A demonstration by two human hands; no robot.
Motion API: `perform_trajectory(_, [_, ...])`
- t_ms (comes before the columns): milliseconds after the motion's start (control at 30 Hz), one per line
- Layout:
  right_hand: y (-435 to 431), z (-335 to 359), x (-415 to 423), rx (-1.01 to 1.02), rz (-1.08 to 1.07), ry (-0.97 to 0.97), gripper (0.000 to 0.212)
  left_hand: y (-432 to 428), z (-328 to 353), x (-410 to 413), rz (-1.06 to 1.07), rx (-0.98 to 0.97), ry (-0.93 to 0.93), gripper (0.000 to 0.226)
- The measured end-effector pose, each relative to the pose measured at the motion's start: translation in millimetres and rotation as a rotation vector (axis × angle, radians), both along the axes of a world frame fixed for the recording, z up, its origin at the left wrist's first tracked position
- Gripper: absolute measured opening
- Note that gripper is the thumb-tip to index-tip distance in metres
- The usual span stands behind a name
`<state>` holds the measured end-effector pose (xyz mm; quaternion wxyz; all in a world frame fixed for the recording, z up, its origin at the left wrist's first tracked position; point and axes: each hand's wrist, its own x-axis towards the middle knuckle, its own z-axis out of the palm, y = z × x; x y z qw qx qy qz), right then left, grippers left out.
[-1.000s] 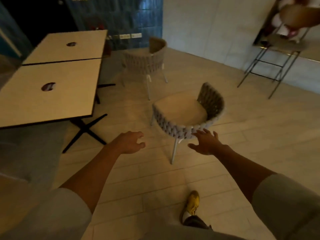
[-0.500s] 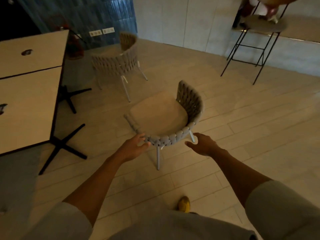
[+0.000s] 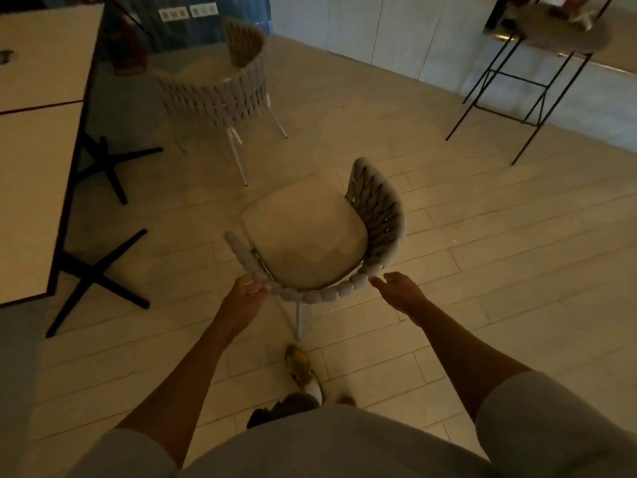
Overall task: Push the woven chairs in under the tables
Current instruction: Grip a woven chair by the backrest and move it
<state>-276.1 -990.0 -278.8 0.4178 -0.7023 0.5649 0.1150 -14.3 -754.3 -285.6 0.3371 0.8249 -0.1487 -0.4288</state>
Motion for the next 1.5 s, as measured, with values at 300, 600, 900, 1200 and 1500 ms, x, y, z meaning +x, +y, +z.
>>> perform_trajectory(300, [-64,-16,31,0.116,-0.289,-0.067,0.067,-74,-9,46,0.043,-0.116,0.063,0.005])
perform_trajectory(600, [-113,-19,63,0.055,-0.220,-0.065,0.037,-102,-89,82,0.177,0.017,0.218,0.062])
perform_trajectory(900, [-212,-79,42,0.069,-0.104,0.026,0.089,-135,-64,23,0.441,0.014,0.135,0.029])
perform_trajectory(1200, [-268,-112,49,0.108,-0.117,0.091,0.111,-151,-81,-48,0.620,0.118,0.034,0.069])
perform_trajectory(1500, [-238,-166,62,0.083,-0.275,0.010,0.109,-138,-135,-24,0.739,0.188,-0.193,0.058])
